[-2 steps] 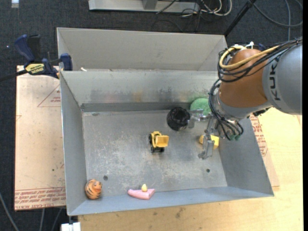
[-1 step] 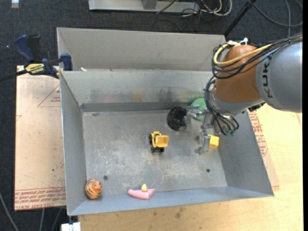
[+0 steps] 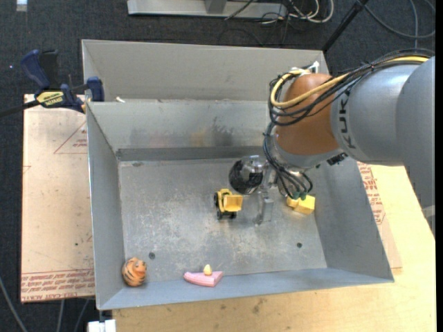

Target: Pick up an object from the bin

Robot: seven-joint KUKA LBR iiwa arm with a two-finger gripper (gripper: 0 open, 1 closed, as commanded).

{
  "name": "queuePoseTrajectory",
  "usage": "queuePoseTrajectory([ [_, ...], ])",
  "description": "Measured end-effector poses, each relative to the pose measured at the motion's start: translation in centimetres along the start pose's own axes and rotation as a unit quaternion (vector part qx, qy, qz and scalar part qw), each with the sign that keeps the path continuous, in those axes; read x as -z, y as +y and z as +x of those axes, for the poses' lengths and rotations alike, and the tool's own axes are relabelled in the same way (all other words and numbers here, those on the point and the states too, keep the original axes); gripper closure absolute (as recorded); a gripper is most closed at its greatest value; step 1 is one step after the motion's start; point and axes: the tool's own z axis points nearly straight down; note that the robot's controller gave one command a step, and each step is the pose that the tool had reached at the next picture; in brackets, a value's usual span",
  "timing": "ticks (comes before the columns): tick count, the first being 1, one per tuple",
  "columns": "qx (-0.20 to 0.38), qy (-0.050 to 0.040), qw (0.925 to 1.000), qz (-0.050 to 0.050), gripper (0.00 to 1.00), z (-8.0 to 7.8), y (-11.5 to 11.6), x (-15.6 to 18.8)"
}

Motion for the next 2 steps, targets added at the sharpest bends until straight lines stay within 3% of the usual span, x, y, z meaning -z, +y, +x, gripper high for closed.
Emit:
queuePoseTrajectory([
  [1,-0.029,-0.0115,0.9995,0.0,1.0,0.1,0.8,-0.88],
  [2,-0.028,-0.0115,0.9995,0.0,1.0,0.1,0.8,-0.88],
])
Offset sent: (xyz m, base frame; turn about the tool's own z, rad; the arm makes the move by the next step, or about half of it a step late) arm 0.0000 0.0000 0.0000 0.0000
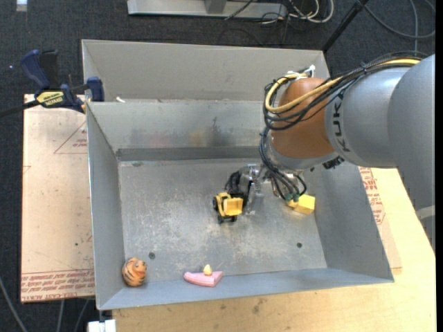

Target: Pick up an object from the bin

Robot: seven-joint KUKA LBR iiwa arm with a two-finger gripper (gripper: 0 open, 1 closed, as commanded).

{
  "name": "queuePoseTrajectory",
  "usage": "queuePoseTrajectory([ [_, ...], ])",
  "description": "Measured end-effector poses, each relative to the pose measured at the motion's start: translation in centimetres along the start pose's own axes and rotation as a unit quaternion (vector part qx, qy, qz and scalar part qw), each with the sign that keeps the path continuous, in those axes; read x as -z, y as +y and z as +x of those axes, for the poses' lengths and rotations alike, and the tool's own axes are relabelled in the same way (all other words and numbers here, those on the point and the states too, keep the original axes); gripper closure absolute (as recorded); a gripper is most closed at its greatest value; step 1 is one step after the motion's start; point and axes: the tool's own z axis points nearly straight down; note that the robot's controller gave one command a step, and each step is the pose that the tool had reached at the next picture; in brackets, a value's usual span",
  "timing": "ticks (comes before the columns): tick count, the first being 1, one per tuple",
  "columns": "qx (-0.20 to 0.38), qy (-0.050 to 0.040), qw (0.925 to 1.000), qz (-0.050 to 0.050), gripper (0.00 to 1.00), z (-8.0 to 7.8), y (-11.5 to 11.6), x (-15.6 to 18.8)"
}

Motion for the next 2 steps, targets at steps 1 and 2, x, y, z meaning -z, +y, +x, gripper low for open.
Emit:
queuePoseTrajectory([
  [1,0.012,0.0049,0.9999,-0.003,1.0,-0.7,-0.8,0.0],
  [2,0.002,0.0045,1.0,-0.001,1.0,-1.6,-3.2,-0.1],
])
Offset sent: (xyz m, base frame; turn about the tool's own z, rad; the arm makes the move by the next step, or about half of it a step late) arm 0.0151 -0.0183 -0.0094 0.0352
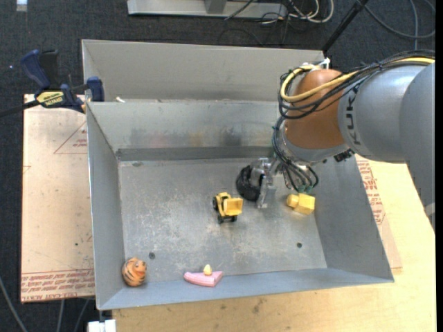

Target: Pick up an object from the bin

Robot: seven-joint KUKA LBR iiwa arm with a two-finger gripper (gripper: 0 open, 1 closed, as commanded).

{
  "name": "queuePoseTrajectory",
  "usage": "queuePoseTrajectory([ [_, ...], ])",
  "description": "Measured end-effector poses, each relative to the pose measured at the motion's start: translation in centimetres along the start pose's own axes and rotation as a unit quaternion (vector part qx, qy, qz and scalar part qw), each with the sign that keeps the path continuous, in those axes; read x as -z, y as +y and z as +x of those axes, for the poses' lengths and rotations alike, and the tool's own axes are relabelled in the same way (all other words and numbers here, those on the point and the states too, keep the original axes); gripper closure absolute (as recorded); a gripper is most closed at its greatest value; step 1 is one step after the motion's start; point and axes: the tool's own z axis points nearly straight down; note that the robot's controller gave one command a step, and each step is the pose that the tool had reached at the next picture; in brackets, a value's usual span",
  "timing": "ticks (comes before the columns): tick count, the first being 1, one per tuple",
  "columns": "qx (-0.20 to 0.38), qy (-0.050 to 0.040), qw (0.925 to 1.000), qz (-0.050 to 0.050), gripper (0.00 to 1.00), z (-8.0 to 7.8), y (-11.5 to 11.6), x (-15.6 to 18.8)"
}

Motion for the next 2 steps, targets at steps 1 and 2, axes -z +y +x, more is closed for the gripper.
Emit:
queuePoseTrajectory([
  [1,0.002,-0.0065,1.0,0.002,1.0,2.9,0.2,0.1],
  [2,0.008,0.0024,1.0,0.001,1.0,-2.7,-0.9,-0.1],
])
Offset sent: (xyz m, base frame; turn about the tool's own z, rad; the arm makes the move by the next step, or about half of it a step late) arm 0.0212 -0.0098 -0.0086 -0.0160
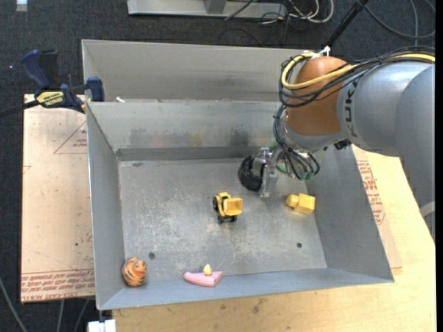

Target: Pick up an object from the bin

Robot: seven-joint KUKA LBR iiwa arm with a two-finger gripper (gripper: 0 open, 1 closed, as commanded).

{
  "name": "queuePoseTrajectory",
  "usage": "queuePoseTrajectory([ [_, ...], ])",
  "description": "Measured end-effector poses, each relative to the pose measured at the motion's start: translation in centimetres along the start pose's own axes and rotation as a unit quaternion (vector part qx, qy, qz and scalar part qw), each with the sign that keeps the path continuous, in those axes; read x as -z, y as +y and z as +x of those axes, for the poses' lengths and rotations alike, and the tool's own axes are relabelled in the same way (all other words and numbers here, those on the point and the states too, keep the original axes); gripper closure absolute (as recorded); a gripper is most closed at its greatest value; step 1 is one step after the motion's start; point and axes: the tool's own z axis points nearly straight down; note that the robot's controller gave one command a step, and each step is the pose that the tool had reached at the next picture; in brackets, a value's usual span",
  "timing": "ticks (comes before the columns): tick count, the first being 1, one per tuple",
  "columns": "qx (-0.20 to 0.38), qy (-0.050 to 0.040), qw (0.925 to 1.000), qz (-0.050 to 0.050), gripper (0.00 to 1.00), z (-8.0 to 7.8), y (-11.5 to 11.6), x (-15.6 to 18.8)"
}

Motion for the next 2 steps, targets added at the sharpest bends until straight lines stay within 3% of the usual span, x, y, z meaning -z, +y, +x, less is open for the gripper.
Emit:
queuePoseTrajectory([
  [2,0.001,0.0,1.0,0.0,1.0,-0.01,0.02,0.0],
])
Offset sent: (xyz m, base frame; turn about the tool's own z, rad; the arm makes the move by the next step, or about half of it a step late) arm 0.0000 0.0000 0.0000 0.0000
